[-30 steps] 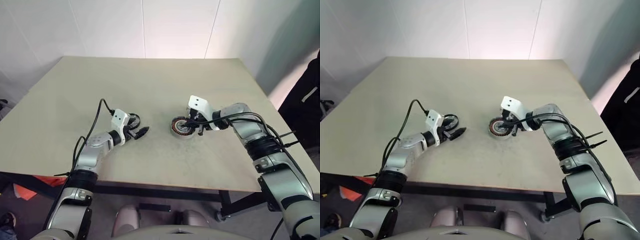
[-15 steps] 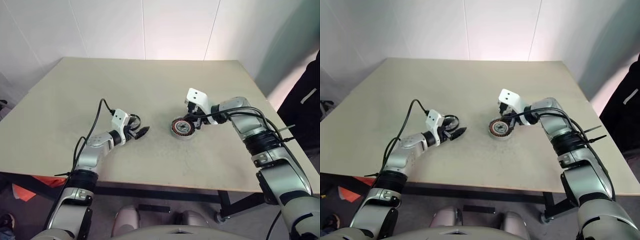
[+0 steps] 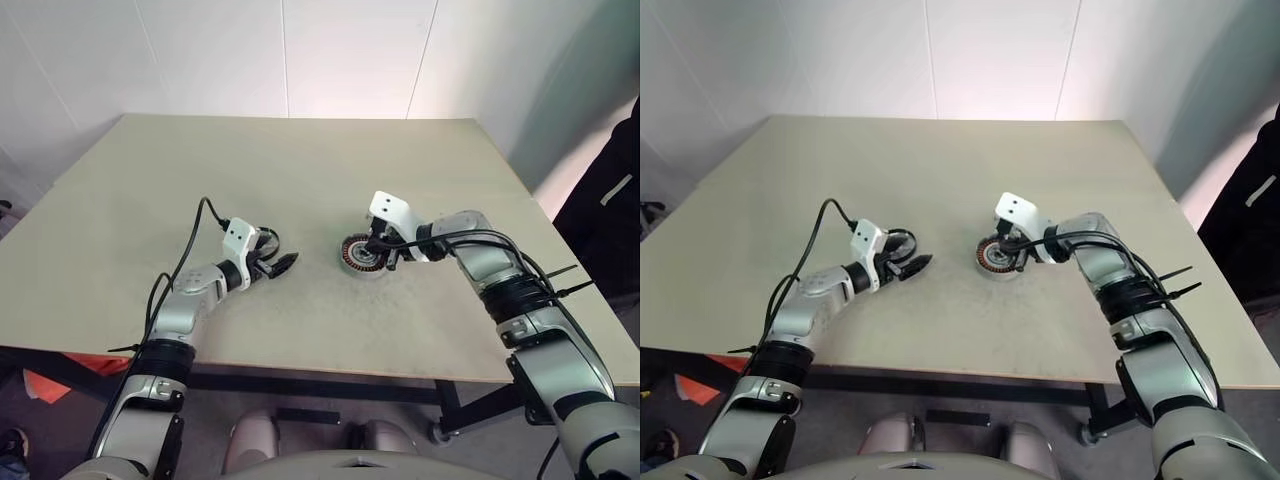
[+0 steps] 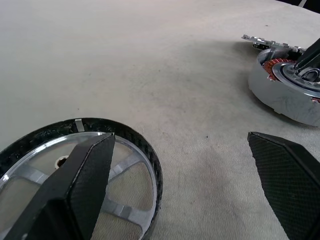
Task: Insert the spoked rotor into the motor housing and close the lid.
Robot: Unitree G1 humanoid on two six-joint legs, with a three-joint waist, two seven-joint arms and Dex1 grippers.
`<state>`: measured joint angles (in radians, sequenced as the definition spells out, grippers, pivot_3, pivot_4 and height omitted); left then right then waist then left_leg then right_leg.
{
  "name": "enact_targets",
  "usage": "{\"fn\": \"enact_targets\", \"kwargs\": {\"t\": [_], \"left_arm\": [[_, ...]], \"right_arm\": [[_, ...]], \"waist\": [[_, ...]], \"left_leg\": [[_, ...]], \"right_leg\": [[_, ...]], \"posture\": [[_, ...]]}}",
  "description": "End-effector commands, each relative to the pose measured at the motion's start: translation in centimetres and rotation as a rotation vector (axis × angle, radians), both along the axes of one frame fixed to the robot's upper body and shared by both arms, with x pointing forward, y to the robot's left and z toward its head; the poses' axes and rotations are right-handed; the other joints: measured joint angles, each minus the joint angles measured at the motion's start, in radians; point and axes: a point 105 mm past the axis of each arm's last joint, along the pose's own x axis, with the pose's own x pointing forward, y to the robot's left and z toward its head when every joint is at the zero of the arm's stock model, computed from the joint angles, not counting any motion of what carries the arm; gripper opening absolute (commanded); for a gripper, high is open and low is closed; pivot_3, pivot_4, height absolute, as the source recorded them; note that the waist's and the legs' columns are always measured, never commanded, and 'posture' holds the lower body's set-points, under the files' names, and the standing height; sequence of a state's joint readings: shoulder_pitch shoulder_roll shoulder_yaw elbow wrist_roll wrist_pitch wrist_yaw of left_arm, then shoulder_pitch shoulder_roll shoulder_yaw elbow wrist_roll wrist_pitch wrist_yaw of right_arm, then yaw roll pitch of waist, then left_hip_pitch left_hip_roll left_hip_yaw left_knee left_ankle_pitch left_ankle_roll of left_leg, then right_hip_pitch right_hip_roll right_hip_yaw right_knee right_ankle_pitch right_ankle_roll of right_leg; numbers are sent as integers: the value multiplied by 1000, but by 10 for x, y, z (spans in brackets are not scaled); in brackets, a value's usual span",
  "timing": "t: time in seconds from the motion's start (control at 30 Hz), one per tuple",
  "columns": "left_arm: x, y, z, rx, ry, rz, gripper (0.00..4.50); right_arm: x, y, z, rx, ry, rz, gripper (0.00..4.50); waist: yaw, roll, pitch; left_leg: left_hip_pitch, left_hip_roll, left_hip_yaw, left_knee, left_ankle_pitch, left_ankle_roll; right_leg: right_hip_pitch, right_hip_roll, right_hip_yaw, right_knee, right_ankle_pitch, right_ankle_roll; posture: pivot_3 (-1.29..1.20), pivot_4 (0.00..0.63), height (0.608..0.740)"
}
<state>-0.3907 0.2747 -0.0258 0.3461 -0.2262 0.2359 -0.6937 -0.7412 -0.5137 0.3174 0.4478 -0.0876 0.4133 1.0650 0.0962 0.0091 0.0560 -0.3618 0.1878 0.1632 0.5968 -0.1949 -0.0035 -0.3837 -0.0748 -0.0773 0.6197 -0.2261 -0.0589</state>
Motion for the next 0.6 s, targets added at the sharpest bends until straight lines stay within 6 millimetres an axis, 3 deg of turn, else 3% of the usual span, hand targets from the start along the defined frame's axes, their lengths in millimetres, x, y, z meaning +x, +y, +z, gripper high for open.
{"fn": "enact_targets", "kwargs": {"t": [0.03, 0.27, 0.6], "left_arm": [[7, 2, 17, -7, -63, 9, 4500], [6, 1, 16, -9, -62, 7, 4500], [6, 2, 16, -6, -59, 5, 4500]], "right_arm": [[9, 1, 24, 24, -56, -4, 36], [10, 7, 58, 62, -143, 28, 36], [-13, 9, 48, 49, -117, 70, 36]], "waist": [[1, 0, 0], [3, 0, 0], [4, 0, 1]], "left_leg": [[0, 0, 0, 0, 0, 0], [-8, 0, 0, 0, 0, 1], [-7, 0, 0, 0, 0, 1]], "right_leg": [[0, 0, 0, 0, 1, -2], [-6, 0, 0, 0, 3, -6], [-5, 0, 0, 0, 3, -6]], "posture": [[0, 0, 740], [0, 0, 740], [0, 0, 740]]}}
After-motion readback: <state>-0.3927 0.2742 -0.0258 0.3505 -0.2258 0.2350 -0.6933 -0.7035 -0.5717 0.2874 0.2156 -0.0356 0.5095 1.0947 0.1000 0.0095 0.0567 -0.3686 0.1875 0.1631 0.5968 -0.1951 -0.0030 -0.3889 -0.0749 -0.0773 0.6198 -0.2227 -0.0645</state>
